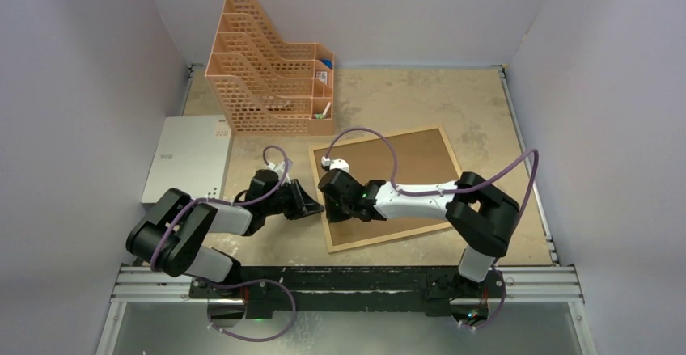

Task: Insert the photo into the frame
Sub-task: Install the photo frame at the center of the board.

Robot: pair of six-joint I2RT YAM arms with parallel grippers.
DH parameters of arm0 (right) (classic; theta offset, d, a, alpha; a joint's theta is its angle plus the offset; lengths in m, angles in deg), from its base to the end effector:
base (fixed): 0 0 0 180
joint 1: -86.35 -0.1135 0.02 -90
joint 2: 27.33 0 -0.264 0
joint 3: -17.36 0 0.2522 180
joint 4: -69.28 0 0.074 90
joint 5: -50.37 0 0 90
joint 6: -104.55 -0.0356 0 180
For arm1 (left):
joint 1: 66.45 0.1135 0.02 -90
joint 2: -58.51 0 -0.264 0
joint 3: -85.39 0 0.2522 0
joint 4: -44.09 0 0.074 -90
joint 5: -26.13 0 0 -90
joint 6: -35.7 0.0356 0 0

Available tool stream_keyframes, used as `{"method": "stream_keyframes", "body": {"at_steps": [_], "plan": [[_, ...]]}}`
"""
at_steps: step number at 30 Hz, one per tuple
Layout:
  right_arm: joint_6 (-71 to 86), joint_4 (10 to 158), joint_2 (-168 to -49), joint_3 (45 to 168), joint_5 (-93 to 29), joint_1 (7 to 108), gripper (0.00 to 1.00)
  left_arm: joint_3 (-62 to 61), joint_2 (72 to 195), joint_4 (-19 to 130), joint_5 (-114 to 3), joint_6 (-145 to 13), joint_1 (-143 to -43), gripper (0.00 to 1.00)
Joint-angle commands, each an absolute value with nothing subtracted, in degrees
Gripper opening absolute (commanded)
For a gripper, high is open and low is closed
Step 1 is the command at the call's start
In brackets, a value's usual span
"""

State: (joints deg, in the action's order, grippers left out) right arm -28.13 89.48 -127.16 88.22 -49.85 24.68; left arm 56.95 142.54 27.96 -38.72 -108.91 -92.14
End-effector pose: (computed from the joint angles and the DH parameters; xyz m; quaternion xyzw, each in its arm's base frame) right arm 0.1750 0.3112 0.1690 -0.1233 0.9258 0.2232 0.2790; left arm 0.1891 -0.1077 0.1005 -0.1304 0.8779 -0.4191 0.1915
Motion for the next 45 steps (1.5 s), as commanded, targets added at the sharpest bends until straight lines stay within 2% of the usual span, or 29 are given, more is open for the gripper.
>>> {"method": "stream_keyframes", "body": {"at_steps": [1,14,20,25,33,45], "plan": [[-26.34,104.73,-131.05,82.71,-50.54,25.75,0.0,59.17,145.79,41.77,-53.58,-104.76,-91.94,0.1],[-24.99,104.4,-129.01,83.46,-51.24,27.61,0.0,59.17,146.18,40.8,-52.91,-105.02,-91.94,0.09],[-25.97,100.63,-121.27,85.6,-50.8,27.81,0.0,59.41,146.14,38.68,-51.01,-105.02,-91.94,0.1],[-23.97,87.9,-114.47,83.61,-42.13,28.11,0.0,59.41,146.29,37.85,-50.36,-105.01,-91.94,0.11],[-27.58,70.37,-115.24,76.03,-26.04,32.62,0.0,59.54,146.56,37.11,-49.79,-104.68,-91.94,0.11],[-30.15,57.88,-117.71,69.62,-17.85,36.98,0.0,60.8,146.06,36.06,-49.54,-105.23,-91.94,0.11]]}}
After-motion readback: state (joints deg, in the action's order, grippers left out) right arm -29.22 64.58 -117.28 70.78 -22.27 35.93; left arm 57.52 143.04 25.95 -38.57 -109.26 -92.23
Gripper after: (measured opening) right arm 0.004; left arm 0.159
